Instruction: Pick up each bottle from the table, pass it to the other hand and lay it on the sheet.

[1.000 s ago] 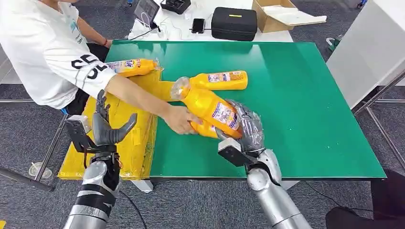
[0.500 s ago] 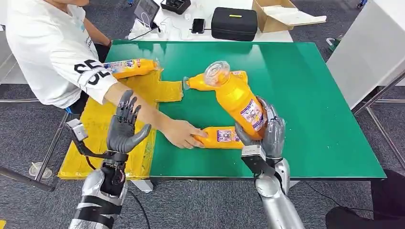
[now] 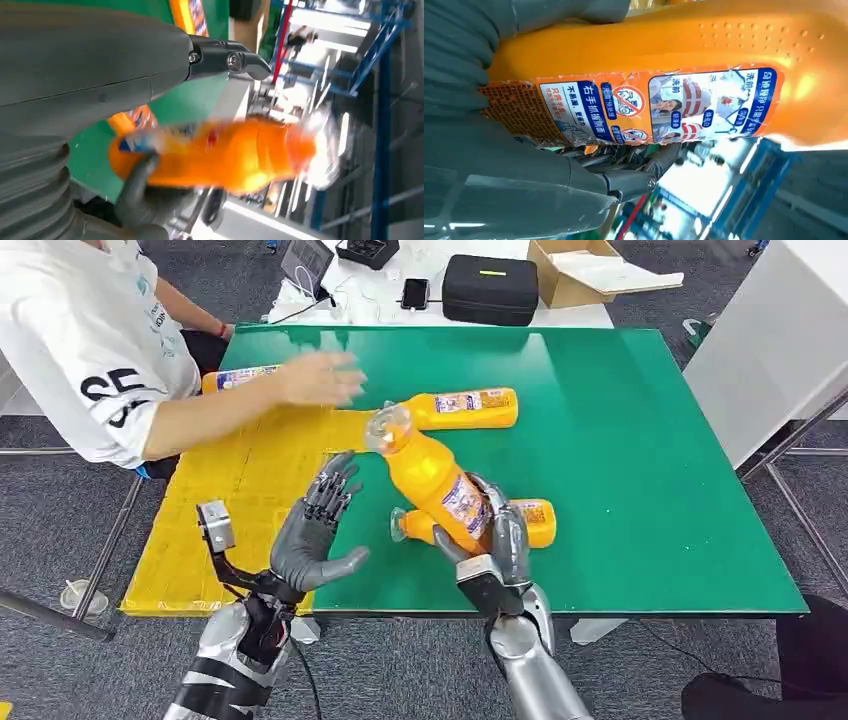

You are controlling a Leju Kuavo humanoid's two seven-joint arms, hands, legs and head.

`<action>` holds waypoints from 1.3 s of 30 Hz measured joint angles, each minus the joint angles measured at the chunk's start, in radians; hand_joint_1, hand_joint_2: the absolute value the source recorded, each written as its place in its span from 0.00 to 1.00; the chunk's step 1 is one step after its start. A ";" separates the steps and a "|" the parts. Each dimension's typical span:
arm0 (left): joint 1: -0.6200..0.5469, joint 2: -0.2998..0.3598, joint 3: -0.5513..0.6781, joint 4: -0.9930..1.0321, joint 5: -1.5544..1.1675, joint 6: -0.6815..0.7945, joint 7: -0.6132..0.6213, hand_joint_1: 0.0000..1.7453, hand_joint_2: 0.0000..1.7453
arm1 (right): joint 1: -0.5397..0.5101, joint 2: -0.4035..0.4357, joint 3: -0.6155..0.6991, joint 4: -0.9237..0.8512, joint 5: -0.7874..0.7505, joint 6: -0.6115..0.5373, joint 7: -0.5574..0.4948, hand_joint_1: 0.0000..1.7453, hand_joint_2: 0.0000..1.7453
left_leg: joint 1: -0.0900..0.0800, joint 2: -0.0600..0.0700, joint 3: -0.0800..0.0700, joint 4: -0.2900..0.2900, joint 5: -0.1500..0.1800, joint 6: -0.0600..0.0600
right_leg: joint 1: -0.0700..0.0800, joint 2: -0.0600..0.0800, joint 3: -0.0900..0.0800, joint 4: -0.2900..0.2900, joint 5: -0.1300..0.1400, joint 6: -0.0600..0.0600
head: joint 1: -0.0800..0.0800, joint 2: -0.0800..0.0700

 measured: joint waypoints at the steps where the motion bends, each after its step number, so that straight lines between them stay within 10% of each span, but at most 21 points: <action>1: -0.006 0.001 -0.011 0.009 -0.005 0.000 0.000 0.00 1.00 | -0.010 0.008 0.012 0.019 0.006 -0.002 0.000 1.00 1.00 | 0.000 0.000 0.000 0.000 0.000 0.000 | 0.000 0.000 0.000 0.000 0.000 0.000 | 0.000 0.000; 31: -0.081 0.008 0.005 0.235 0.292 -0.071 0.123 0.00 1.00 | -0.150 0.087 0.228 0.393 0.108 -0.104 0.022 1.00 1.00 | 0.000 0.001 0.000 0.000 0.000 0.000 | 0.000 0.000 -0.002 0.000 0.000 0.000 | 0.000 0.000; 32: -0.080 0.008 0.007 0.235 0.293 -0.071 0.123 0.15 1.00 | -0.152 0.087 0.230 0.398 0.108 -0.104 0.022 1.00 1.00 | 0.000 0.001 0.000 0.000 0.000 0.000 | 0.000 0.000 -0.002 0.000 0.000 0.000 | 0.000 0.000; 33: -0.079 0.008 0.009 0.235 0.294 -0.071 0.123 0.86 1.00 | -0.154 0.087 0.230 0.402 0.108 -0.104 0.022 1.00 1.00 | 0.000 0.001 0.000 0.000 0.000 0.000 | 0.000 0.000 -0.002 0.000 0.000 0.000 | 0.000 0.000; 39: -0.071 0.008 0.012 0.193 0.207 0.006 0.080 1.00 1.00 | -0.150 0.088 0.233 0.416 0.098 -0.097 0.033 1.00 1.00 | 0.000 0.000 -0.001 0.000 0.000 0.000 | 0.000 0.000 -0.002 0.000 0.000 0.000 | 0.000 0.000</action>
